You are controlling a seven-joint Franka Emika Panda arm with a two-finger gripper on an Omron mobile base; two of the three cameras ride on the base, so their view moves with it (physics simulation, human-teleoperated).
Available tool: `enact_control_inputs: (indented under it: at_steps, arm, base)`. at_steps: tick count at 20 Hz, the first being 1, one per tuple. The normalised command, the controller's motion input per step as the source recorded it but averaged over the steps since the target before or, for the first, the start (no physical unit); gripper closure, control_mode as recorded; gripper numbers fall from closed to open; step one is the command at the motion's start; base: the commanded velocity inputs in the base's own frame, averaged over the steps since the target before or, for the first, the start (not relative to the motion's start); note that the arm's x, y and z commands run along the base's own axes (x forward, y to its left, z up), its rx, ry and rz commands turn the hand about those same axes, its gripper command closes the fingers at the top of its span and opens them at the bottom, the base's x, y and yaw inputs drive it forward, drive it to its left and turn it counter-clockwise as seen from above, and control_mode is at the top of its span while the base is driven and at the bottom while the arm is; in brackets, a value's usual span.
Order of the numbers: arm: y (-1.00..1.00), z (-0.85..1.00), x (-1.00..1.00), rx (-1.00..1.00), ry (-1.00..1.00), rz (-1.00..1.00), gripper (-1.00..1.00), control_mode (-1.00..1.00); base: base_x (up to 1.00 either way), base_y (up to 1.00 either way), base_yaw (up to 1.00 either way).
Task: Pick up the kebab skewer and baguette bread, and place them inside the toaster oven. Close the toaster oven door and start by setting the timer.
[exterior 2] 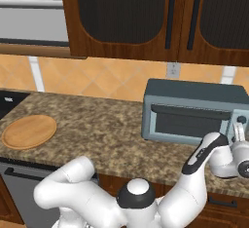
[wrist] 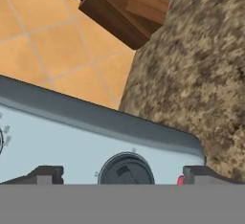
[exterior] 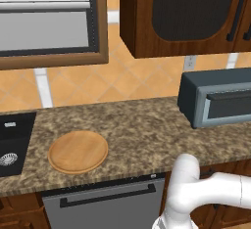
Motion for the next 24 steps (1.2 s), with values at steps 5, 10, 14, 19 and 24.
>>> enact_control_inputs:
  at_steps: [5,10,14,19,24]
  arm:
    - [-0.14,-0.1,0.1,0.0,0.0,0.0,-1.0,-1.0]
    - [-0.05,-0.03,0.12,0.0,0.0,0.0,-1.0,-1.0]
    - [0.0,-0.08,0.08,0.0,0.0,0.0,-1.0,-1.0]
    - [0.0,-0.04,0.14,0.02,0.0,0.0,-1.0,-1.0]
    - [0.0,-0.09,0.12,0.03,0.0,0.0,-1.0,-1.0]
  base:
    - [0.0,0.0,0.0]
    - [0.0,0.0,0.0]
    - [0.0,0.0,0.0]
    - [0.0,0.0,0.0]
    - [0.0,0.0,0.0]
